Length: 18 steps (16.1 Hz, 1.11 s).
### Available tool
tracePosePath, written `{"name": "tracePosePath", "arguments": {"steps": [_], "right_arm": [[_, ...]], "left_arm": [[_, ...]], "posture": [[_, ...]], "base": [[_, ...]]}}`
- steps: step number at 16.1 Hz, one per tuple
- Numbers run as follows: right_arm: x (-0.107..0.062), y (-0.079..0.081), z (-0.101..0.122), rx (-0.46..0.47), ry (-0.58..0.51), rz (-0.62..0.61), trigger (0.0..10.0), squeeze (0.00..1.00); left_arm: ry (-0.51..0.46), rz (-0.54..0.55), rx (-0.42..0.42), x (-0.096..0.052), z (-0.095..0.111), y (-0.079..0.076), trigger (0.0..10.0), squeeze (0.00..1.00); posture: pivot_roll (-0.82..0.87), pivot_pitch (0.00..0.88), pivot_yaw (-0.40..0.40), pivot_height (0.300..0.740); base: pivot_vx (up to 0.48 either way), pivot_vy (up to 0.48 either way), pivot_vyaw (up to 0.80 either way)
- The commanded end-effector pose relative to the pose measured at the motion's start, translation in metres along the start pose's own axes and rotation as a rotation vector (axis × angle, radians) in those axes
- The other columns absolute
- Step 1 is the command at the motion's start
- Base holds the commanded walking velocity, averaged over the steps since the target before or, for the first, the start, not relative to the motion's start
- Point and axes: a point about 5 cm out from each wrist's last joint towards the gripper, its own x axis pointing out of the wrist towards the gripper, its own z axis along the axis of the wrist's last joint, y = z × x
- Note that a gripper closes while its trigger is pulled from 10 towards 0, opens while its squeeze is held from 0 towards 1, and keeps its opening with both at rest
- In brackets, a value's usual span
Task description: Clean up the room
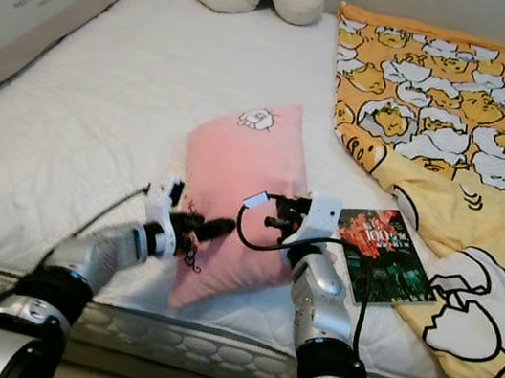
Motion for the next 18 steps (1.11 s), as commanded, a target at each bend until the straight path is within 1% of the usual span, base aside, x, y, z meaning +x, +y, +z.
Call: {"name": "tracePosePath", "arguments": {"steps": [1, 2, 3, 5, 7, 8, 9, 10, 11, 12, 13, 14, 15, 16, 17, 18], "right_arm": [[0.004, 0.002, 0.005, 0.025, -0.019, 0.005, 0.0, 0.00], [0.004, 0.002, 0.005, 0.032, -0.019, 0.001, 0.0, 0.00], [0.004, 0.002, 0.005, 0.035, -0.020, 0.000, 0.0, 0.00], [0.004, 0.001, 0.005, 0.046, -0.022, -0.005, 0.0, 0.00], [0.004, 0.001, 0.005, 0.049, -0.021, -0.007, 0.0, 0.00], [0.004, 0.001, 0.005, 0.052, -0.022, -0.008, 0.0, 0.00], [0.004, 0.000, 0.004, 0.053, -0.022, -0.009, 0.0, 0.00], [0.003, -0.001, 0.004, 0.054, -0.023, -0.014, 0.0, 0.00], [0.002, -0.003, 0.003, 0.059, -0.025, -0.024, 0.0, 0.00], [0.001, -0.004, 0.003, 0.064, -0.026, -0.030, 0.0, 0.00], [0.000, -0.005, 0.002, 0.069, -0.024, -0.035, 0.0, 0.00], [0.000, -0.005, 0.001, 0.069, -0.023, -0.036, 0.0, 0.00], [0.000, -0.006, 0.001, 0.071, -0.021, -0.037, 0.0, 0.00], [0.000, -0.006, 0.001, 0.072, -0.019, -0.036, 0.0, 0.00], [0.000, -0.006, 0.001, 0.071, -0.018, -0.035, 0.0, 0.00], [0.000, -0.006, 0.001, 0.070, -0.017, -0.035, 0.0, 0.00]], "left_arm": [[0.056, 0.037, -0.003, 0.001, -0.012, 0.004, 10.0, 0.00], [0.082, 0.040, -0.022, 0.004, -0.018, 0.001, 10.0, 0.00], [0.087, 0.029, -0.038, 0.007, -0.020, -0.004, 10.0, 0.00], [0.071, -0.012, -0.089, 0.014, -0.017, -0.014, 10.0, 0.00], [0.059, -0.023, -0.085, 0.017, -0.015, -0.018, 10.0, 0.00], [0.046, -0.033, -0.057, 0.017, -0.011, -0.020, 10.0, 0.00], [0.038, -0.034, -0.045, 0.015, -0.007, -0.018, 10.0, 0.00], [0.026, -0.028, -0.036, 0.010, 0.000, -0.013, 10.0, 0.00], [-0.006, 0.005, -0.041, -0.004, 0.012, 0.004, 10.0, 0.00], [-0.020, 0.030, -0.043, -0.013, 0.017, 0.014, 10.0, 0.00], [-0.039, 0.070, -0.027, -0.025, 0.022, 0.028, 10.0, 0.00], [-0.042, 0.081, -0.010, -0.030, 0.023, 0.032, 10.0, 0.00], [-0.039, 0.108, 0.061, -0.040, 0.024, 0.042, 10.0, 0.00], [-0.003, 0.138, 0.133, -0.048, 0.020, 0.051, 10.0, 0.00], [0.059, 0.184, 0.244, -0.055, 0.013, 0.059, 10.0, 0.00], [0.086, 0.204, 0.300, -0.058, 0.010, 0.063, 10.0, 0.00]], "posture": [[0.05, 0.000, 0.008, 0.740], [0.04, 0.000, 0.010, 0.740], [0.04, 0.000, 0.012, 0.740], [0.04, 0.000, 0.012, 0.740], [0.04, 0.000, 0.014, 0.740], [0.04, 0.000, 0.015, 0.740], [0.04, 0.001, 0.017, 0.740], [0.04, 0.002, 0.020, 0.740], [0.04, 0.003, 0.024, 0.740], [0.04, 0.003, 0.025, 0.740], [0.05, 0.006, 0.024, 0.740], [0.05, 0.006, 0.024, 0.740], [0.05, 0.007, 0.020, 0.740], [0.06, 0.007, 0.018, 0.740], [0.06, 0.005, 0.016, 0.740], [0.06, 0.005, 0.016, 0.740]], "base": [[0.000, 0.000, 0.00], [0.000, 0.000, 0.00], [0.000, 0.000, 0.00], [0.000, 0.000, 0.00], [0.000, 0.000, 0.00], [0.000, 0.000, 0.00], [0.000, 0.000, 0.00], [0.000, 0.000, 0.00], [0.000, 0.000, 0.00], [0.000, 0.000, 0.00], [0.000, 0.000, 0.00], [0.000, 0.000, 0.00], [0.000, 0.000, 0.00], [0.000, 0.000, 0.00], [0.000, 0.000, 0.00], [0.000, 0.000, 0.00]]}}
